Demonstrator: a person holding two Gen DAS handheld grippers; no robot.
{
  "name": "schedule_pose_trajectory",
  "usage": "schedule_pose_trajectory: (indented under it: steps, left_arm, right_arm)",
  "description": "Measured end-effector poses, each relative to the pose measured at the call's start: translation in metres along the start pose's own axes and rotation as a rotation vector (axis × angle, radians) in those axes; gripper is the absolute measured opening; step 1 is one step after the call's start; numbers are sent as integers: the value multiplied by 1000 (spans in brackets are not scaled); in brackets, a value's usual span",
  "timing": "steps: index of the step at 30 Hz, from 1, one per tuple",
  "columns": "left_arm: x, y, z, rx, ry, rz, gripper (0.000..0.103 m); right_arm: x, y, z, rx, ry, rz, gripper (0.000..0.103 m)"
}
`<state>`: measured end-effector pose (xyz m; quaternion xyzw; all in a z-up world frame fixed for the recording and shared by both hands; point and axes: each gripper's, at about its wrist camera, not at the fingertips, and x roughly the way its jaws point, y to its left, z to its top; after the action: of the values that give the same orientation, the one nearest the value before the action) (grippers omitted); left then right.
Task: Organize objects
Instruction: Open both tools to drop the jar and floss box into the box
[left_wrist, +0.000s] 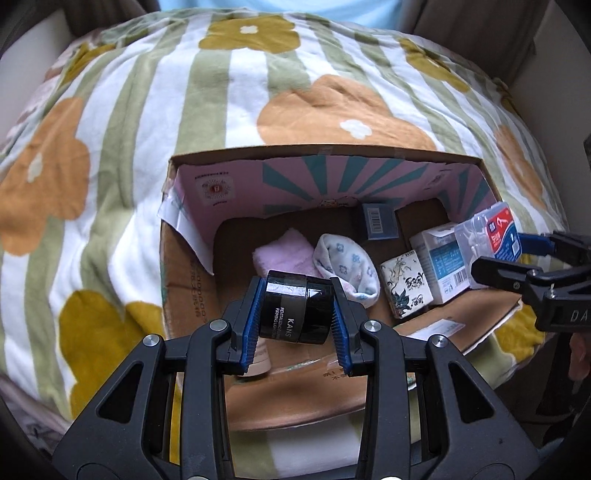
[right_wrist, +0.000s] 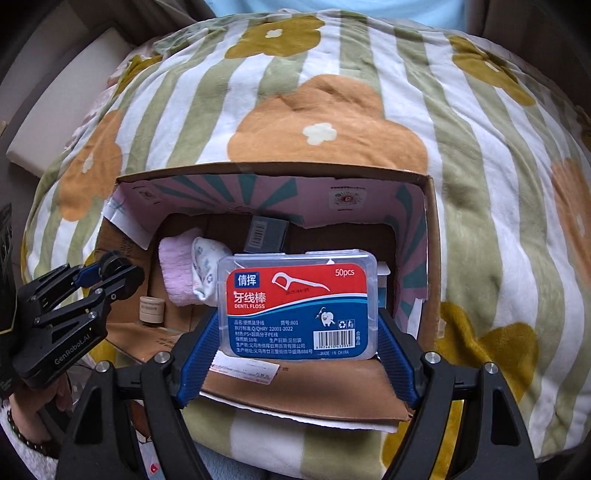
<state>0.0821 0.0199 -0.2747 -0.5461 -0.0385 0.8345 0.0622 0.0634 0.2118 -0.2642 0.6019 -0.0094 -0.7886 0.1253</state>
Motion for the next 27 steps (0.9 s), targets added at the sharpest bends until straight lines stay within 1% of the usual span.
schedule_pose_trajectory:
  steps: [3, 7, 9, 12, 13, 14, 16, 17, 18, 22, 24, 27]
  left_arm:
    - [1, -3, 1, -7, -1, 6, 31]
    - [1, -6, 4, 1, -3, 3, 31]
    - [1, -7, 6, 8, 8, -7, 31]
    - [3, -8, 11, 3, 31, -6, 31]
    - [3, -9, 12, 5, 32, -1, 34]
    - [3, -10, 13, 8, 35, 6, 40]
    - [5, -11, 14, 15, 52, 23, 100]
    - [4, -12, 13, 17, 41, 32, 103]
    - [4, -13, 12, 18, 38, 25, 103]
    - [4, -8, 8, -7, 48, 9, 103]
    - [2, -5, 8, -20, 44, 6, 103]
    - [-2, -3, 9, -25, 36, 10, 103]
  right_arm:
    - [0, 1, -1, 0, -5, -18, 77]
    - [-1, 0, 0, 4, -9, -17, 77]
    - [-2, 1, 0, 6, -10, -18, 77]
    - [0, 0, 2, 18, -12, -43, 77]
    - [0, -1, 2, 29, -17, -44, 77]
    - [2, -2, 2, 37, -17, -40, 77]
    - [4, -5, 1, 58, -18, -33, 79]
    - [4, -7, 1, 70, -19, -26, 88]
    - [5, -9, 0, 82, -16, -22, 103]
    - [-3, -14, -2, 106, -65, -74, 103]
    - [-4, -16, -2, 114, -64, -85, 103]
    - [-2, -19, -1, 119, -46, -73, 103]
